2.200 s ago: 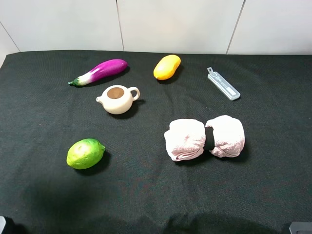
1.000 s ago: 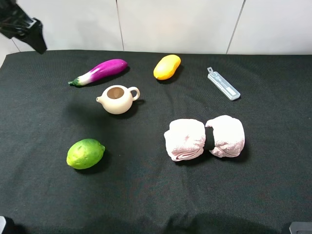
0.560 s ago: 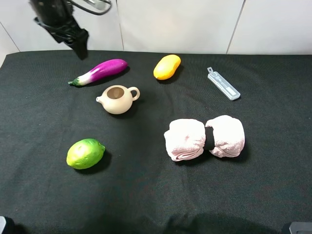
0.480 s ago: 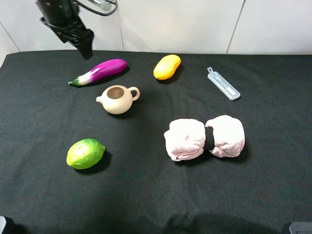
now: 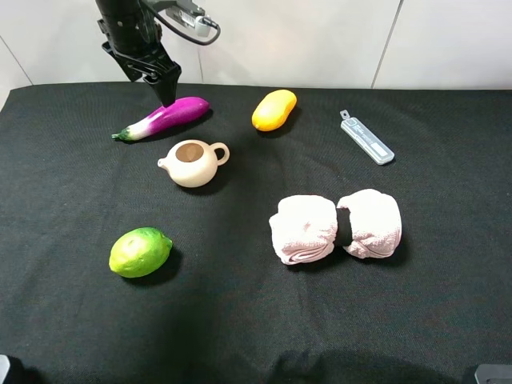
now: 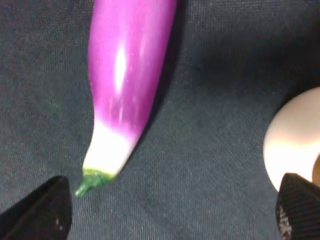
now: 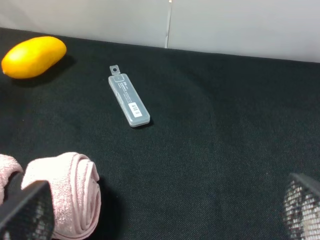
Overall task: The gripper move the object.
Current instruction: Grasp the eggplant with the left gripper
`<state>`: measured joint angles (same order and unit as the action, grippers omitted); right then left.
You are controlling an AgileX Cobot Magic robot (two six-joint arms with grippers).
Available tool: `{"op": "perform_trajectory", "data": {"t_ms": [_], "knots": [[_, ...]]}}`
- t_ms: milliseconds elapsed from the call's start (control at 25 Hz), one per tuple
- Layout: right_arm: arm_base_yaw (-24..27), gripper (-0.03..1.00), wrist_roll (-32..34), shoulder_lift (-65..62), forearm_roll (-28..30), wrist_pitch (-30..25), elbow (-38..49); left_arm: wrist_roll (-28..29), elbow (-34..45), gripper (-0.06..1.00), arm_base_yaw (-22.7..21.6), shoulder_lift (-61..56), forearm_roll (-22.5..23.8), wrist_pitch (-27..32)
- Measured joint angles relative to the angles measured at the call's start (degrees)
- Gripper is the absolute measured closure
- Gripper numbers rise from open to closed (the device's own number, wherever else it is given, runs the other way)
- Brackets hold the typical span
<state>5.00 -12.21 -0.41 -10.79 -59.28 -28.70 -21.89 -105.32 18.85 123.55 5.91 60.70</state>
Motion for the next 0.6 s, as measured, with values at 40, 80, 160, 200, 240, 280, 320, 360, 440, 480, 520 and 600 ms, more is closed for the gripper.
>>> {"op": "perform_trajectory", "data": {"t_ms": [40, 80, 160, 200, 240, 280, 320, 360, 440, 480, 520, 600], "knots": [[0.00, 0.27, 0.00, 0.00, 0.00, 0.00, 0.00, 0.00, -0.47, 0.09, 0.00, 0.62, 0.00, 0.11], [0.00, 0.27, 0.00, 0.00, 0.00, 0.00, 0.00, 0.00, -0.93, 0.09, 0.00, 1.21, 0.00, 0.11], [0.00, 0.27, 0.00, 0.00, 0.00, 0.00, 0.00, 0.00, -1.58, 0.09, -0.32, 2.17, 0.05, 0.22], [0.00, 0.27, 0.00, 0.00, 0.00, 0.00, 0.00, 0.00, -1.76, 0.09, -0.43, 2.54, 0.05, 0.29], [0.00, 0.27, 0.00, 0.00, 0.00, 0.00, 0.00, 0.00, -1.91, 0.09, -0.66, 2.99, 0.05, 0.29], [0.00, 0.27, 0.00, 0.00, 0.00, 0.00, 0.00, 0.00, -1.91, 0.09, -0.66, 2.99, 0.05, 0.29], [0.00, 0.27, 0.00, 0.00, 0.00, 0.00, 0.00, 0.00, -2.16, 0.09, -1.08, 3.50, 0.13, 0.38], [0.00, 0.27, 0.00, 0.00, 0.00, 0.00, 0.00, 0.00, -2.31, 0.09, -1.35, 3.73, 0.19, 0.38], [0.00, 0.27, 0.00, 0.00, 0.00, 0.00, 0.00, 0.00, -2.87, 0.09, -1.78, 4.73, 0.23, 0.38], [0.00, 0.27, 0.00, 0.00, 0.00, 0.00, 0.00, 0.00, -3.25, 0.09, -2.11, 5.29, 0.23, 0.38], [0.00, 0.27, 0.00, 0.00, 0.00, 0.00, 0.00, 0.00, -3.59, 0.09, -2.32, 5.83, 0.23, 0.38], [0.00, 0.27, 0.00, 0.00, 0.00, 0.00, 0.00, 0.00, -4.42, 0.09, -2.48, 6.77, 0.23, 0.32]]}}
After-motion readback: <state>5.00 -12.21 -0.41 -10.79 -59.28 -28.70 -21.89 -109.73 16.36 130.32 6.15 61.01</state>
